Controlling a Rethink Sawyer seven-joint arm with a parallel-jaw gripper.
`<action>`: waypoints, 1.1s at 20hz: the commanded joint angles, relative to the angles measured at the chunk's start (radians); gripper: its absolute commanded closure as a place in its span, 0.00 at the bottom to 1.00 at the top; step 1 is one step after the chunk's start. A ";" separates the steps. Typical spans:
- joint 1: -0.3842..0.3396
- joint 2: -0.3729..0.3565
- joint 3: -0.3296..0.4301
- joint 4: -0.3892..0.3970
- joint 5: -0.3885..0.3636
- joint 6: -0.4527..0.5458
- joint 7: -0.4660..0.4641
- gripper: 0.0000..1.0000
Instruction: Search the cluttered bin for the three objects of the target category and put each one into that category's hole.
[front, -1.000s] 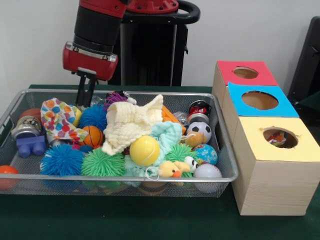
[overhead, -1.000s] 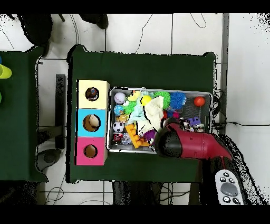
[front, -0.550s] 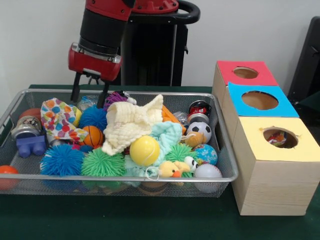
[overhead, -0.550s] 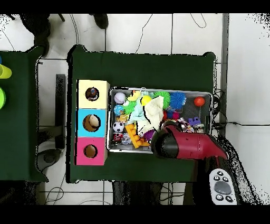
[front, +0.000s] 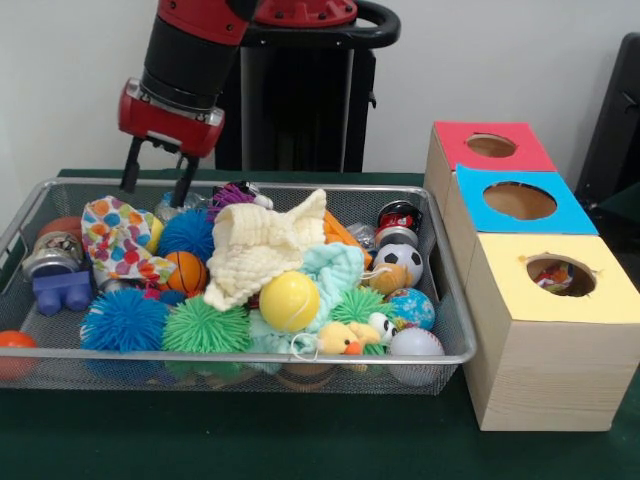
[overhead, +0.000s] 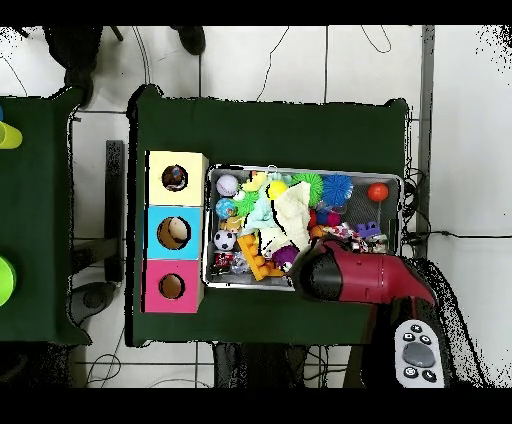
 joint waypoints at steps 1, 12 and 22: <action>0.010 0.055 -0.054 -0.094 -0.065 0.112 0.034 0.00; -0.050 0.200 -0.024 -0.095 -0.083 -0.160 0.111 0.00; -0.112 0.319 0.030 -0.078 -0.063 -0.289 0.107 0.00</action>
